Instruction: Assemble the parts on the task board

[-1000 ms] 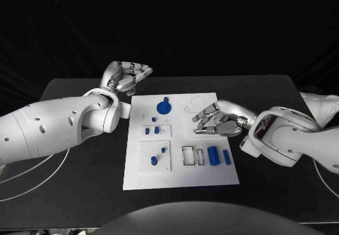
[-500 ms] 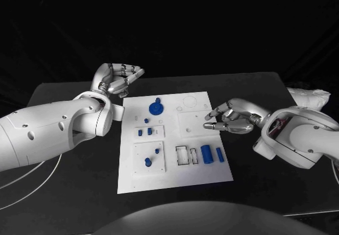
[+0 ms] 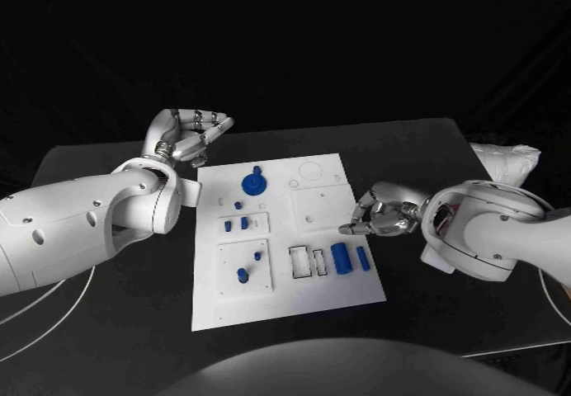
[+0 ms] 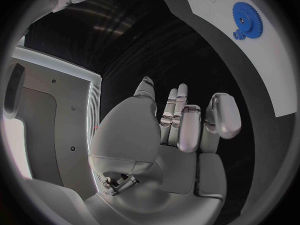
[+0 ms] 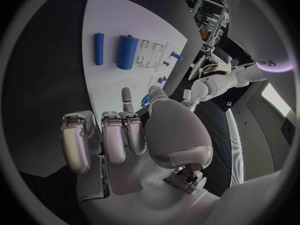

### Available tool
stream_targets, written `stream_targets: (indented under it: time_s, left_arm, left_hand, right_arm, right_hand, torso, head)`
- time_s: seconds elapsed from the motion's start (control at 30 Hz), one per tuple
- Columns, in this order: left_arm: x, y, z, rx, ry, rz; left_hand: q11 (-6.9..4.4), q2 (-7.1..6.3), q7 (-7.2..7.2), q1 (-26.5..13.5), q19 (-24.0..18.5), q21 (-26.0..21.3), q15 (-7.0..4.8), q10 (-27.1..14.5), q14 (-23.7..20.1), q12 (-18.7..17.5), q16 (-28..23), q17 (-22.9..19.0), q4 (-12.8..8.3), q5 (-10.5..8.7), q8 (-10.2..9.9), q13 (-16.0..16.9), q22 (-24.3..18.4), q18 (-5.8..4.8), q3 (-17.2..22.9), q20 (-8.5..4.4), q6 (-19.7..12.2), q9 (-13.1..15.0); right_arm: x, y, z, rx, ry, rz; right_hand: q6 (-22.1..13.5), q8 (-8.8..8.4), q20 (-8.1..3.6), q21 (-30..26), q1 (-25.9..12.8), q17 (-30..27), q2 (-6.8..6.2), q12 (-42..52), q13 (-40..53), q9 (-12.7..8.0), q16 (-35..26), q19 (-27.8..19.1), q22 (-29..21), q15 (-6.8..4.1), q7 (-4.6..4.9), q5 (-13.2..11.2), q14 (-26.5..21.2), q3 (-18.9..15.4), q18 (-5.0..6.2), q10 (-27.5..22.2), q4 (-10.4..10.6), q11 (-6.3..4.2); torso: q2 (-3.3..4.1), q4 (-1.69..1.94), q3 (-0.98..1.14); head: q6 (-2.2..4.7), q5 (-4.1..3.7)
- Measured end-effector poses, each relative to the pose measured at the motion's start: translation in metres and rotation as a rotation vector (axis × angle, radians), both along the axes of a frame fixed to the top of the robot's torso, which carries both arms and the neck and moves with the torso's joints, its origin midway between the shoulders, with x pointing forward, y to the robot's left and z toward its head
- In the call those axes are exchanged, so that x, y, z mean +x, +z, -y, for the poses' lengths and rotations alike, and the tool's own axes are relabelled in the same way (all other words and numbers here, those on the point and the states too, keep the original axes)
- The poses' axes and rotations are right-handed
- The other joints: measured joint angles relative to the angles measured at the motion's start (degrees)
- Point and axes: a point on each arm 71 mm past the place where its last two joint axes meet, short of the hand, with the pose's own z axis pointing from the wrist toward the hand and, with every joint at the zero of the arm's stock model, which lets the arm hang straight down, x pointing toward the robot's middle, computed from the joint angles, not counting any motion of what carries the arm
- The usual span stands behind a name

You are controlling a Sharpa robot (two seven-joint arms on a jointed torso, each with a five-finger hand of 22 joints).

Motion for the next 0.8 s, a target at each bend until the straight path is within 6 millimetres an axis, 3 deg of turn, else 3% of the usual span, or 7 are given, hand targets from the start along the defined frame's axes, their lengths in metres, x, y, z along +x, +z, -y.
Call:
stream_targets:
  time_s: [0.27, 0.8]
  left_arm:
    - [0.000, 0.000, -0.001, 0.000, 0.001, 0.000]
    - [0.000, 0.000, -0.002, 0.000, 0.000, -0.002]
  left_hand:
    - [0.00, 0.00, 0.00, 0.0, 0.0, 0.0, 0.00, 0.0, 0.0, 0.0, 0.0, 0.0, 0.0, 0.00, 0.0, 0.0, 0.0, 0.00, 0.0, 0.00, 0.0, 0.0]
    - [0.00, 0.00, 0.00, 0.0, 0.0, 0.0, 0.00, 0.0, 0.0, 0.0, 0.0, 0.0, 0.0, 0.00, 0.0, 0.0, 0.0, 0.00, 0.0, 0.00, 0.0, -0.1]
  right_arm:
    - [-0.003, -0.010, -0.009, -0.113, 0.020, -0.032]
    - [-0.005, -0.024, -0.021, -0.205, 0.057, -0.081]
  right_hand:
    - [-1.0, 0.78, -0.25, 0.4, -1.9, 0.0, -0.85, 0.0, 0.0, 2.6, 0.0, 0.1, 0.0, -0.39, -0.38, 1.1, 0.0, 0.4, 0.00, 0.0, 0.4, 0.00]
    - [-2.4, 0.42, -0.66, 0.4, -2.4, 0.0, -0.90, 0.0, 0.0, 3.6, 0.0, 0.1, 0.0, -0.39, 0.20, 1.0, 0.0, 1.0, 0.00, 0.0, 0.5, 0.01]
  torso:
    - [0.00, -0.01, 0.01]
    - [0.04, -0.04, 0.08]
  head:
    - [0.00, -0.16]
    - [0.00, 0.53]
